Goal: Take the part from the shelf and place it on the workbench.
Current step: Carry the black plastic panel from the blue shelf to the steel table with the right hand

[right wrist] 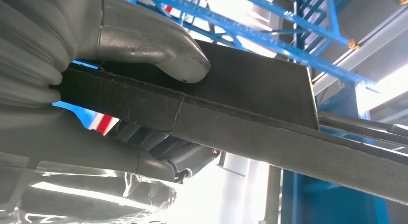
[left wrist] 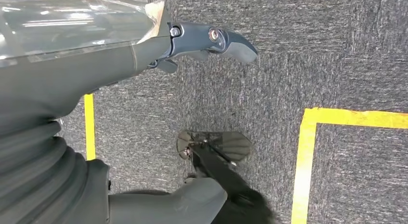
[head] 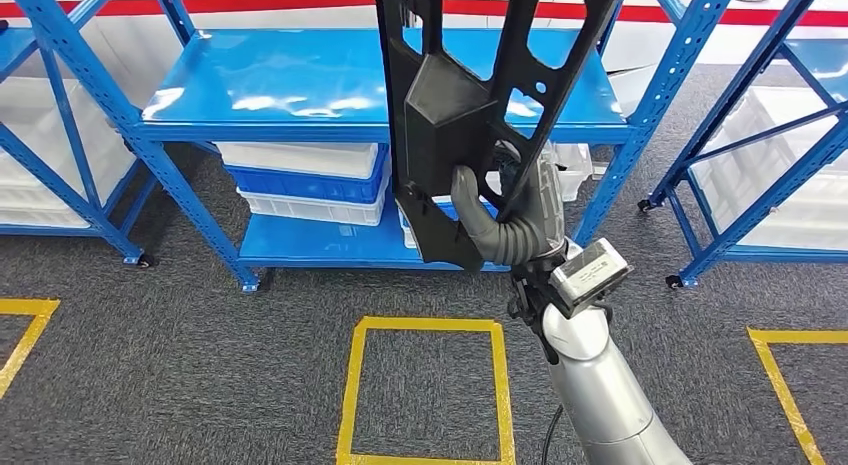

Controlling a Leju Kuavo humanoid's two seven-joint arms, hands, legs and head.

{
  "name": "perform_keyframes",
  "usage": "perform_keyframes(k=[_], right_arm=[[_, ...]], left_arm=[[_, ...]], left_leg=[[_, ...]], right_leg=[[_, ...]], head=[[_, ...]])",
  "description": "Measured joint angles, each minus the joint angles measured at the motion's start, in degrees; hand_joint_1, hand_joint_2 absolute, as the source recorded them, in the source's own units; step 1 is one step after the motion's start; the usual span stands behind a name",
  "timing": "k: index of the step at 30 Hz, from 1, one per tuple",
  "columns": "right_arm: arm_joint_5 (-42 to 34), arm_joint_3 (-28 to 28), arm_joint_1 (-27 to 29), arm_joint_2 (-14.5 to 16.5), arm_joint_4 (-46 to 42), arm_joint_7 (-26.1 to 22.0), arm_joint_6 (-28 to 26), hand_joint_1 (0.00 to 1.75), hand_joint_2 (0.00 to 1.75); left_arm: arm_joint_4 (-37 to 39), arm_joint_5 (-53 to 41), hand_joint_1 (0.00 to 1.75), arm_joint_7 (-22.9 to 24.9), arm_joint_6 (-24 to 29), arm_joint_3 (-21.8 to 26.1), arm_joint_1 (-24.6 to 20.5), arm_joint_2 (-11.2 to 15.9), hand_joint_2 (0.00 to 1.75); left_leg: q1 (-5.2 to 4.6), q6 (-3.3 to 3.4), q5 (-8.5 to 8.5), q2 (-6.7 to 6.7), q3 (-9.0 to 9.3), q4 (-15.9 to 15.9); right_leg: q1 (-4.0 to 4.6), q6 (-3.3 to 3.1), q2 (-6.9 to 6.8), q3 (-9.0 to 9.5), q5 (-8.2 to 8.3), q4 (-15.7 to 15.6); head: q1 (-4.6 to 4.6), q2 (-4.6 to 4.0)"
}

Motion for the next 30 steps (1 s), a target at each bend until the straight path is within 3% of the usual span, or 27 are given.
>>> perform_keyframes(k=[2,4,6,8,10,11,12,13,15,17,20,21,23,25,27,28,30], right_arm=[[0.13,0.02,-0.07,0.12,-0.34,0.04,0.09,1.75,1.75],[0.2,0.08,-0.14,0.15,-0.4,0.09,0.34,1.75,1.75],[0.2,0.11,-0.22,0.18,-0.4,0.11,0.73,1.75,1.75],[0.17,0.12,-0.27,0.16,-0.39,0.09,0.97,1.75,1.75],[0.14,0.13,-0.08,0.08,-0.38,0.07,1.02,1.75,1.75],[0.13,0.15,0.06,0.03,-0.37,0.05,1.03,1.75,1.75],[0.11,0.18,0.16,-0.01,-0.36,0.02,1.04,1.75,1.75],[0.1,0.21,0.22,-0.03,-0.36,-0.07,1.06,1.75,1.75],[0.22,0.31,0.3,-0.04,-0.37,-0.41,1.08,1.75,1.75],[0.6,0.44,0.61,-0.09,-0.45,-0.93,1.08,1.75,1.75],[1.32,0.83,1.34,-0.22,-0.55,-1.73,0.87,1.75,1.75],[1.5,1.06,1.48,-0.23,-0.56,-2.08,0.63,1.75,1.75],[1.67,1.5,1.8,-0.24,-0.62,-2.95,-0.12,1.75,1.75],[1.66,1.91,2.48,-0.33,-0.69,-3.69,-1.04,1.75,1.75],[1.5,2.49,3.38,-0.58,-0.71,-4.29,-1.89,1.75,1.75],[1.41,2.79,3.82,-0.72,-0.72,-4.57,-2.19,1.75,1.75],[1.32,3.31,4.39,-0.92,-0.77,-4.95,-2.49,1.75,1.75]], left_arm=[[-0.03,0.04,0.0,0.01,-0.01,-0.01,-0.06,0.02,1.75],[-0.04,0.14,0.0,-0.05,-0.01,-0.01,0.04,0.03,1.75],[-0.03,0.23,0.0,-0.26,0.0,-0.01,0.14,0.02,1.75],[-0.03,0.26,0.0,-0.74,0.05,0.01,0.12,0.01,1.75],[-0.04,0.27,0.0,-1.29,0.14,0.01,0.14,0.02,1.75],[-0.04,0.26,0.0,-1.47,0.16,0.01,0.17,0.02,1.75],[-0.04,0.25,0.0,-1.58,0.18,0.01,0.22,0.02,1.75],[-0.04,0.22,0.0,-1.66,0.18,0.01,0.25,0.0,1.75],[-0.04,0.18,0.0,-1.74,0.2,0.01,0.27,-0.03,1.75],[-0.04,0.16,0.0,-1.77,0.32,0.01,0.28,-0.02,1.75],[-0.04,-0.14,0.0,-1.41,0.44,0.01,0.67,0.11,1.75],[-0.04,-0.36,0.0,-1.1,0.44,0.0,0.82,0.19,1.75],[-0.04,-0.81,0.0,-0.48,0.42,-0.02,0.9,0.35,1.75],[-0.04,-1.11,0.0,-0.25,0.38,-0.04,0.89,0.49,1.75],[-0.04,-1.36,0.0,-0.37,0.35,-0.04,0.92,0.79,1.75],[-0.05,-1.46,0.0,-0.45,0.35,-0.04,0.93,0.97,1.75],[-0.06,-1.6,0.0,-0.57,0.35,-0.04,0.9,1.28,1.75]], left_leg=[[-0.66,0.77,0.68,1.0,2.22,-4.1],[-1.0,1.32,1.0,0.48,1.99,-4.59],[-0.77,1.96,1.87,-0.18,1.9,-5.37],[-0.48,2.48,2.69,-0.83,1.64,-5.98],[-0.51,2.65,3.12,-1.69,1.05,-6.01],[-0.51,2.59,3.3,-2.17,0.82,-5.99],[-0.51,2.48,3.46,-2.7,0.64,-5.95],[-0.5,2.36,3.58,-3.23,0.55,-5.89],[-0.56,2.0,3.72,-4.26,0.37,-5.62],[-0.71,1.41,3.88,-5.11,-0.16,-5.25],[-0.43,0.35,4.26,-5.86,-0.93,-5.09],[-0.34,0.08,3.75,-5.39,-1.3,-4.44],[-0.17,-0.44,0.83,-3.59,-3.39,0.1],[-0.03,-0.99,-2.84,-2.18,-6.77,7.68],[0.12,-1.27,-3.59,-1.78,-8.12,11.11],[0.15,-1.28,-2.51,-1.56,-7.14,9.58],[0.13,-1.04,0.69,0.21,-2.69,1.74]], right_leg=[[0.29,0.29,-0.7,-0.11,0.15,0.06],[0.31,0.78,-1.46,-0.2,0.42,-0.05],[0.26,1.18,-0.98,-0.85,-0.26,0.82],[0.1,0.98,0.68,-3.21,-3.14,5.88],[-0.14,0.77,1.58,-6.37,-6.39,13.48],[-0.26,0.99,1.66,-7.22,-7.09,15.73],[-0.39,1.44,1.71,-6.95,-6.85,15.75],[-0.54,2.02,1.82,-5.53,-5.77,13.46],[-0.92,2.97,3.01,-1.07,-2.93,5.1],[-1.07,2.95,4.11,1.34,-1.6,0.1],[-1.14,1.98,3.49,1.29,-1.12,-0.33],[-1.29,1.59,3.13,1.26,-0.91,-0.41],[-1.52,0.86,2.21,1.23,-0.6,-0.61],[-1.22,0.49,1.17,1.12,-0.54,-0.6],[-1.06,0.43,0.07,1.01,-0.53,-0.58],[-1.04,0.44,-0.44,0.99,-0.53,-0.57],[-0.94,0.48,-1.28,1.07,-0.55,-0.56]], head=[[0.02,0.0],[0.01,0.0],[0.05,0.0],[0.21,0.01],[0.33,0.01],[0.35,0.01],[0.37,0.0],[0.39,0.0],[0.41,0.01],[0.38,0.01],[0.35,0.01],[0.32,0.01],[0.06,0.01],[-0.15,0.02],[-0.15,0.01],[-0.15,0.01],[-0.19,0.01]])
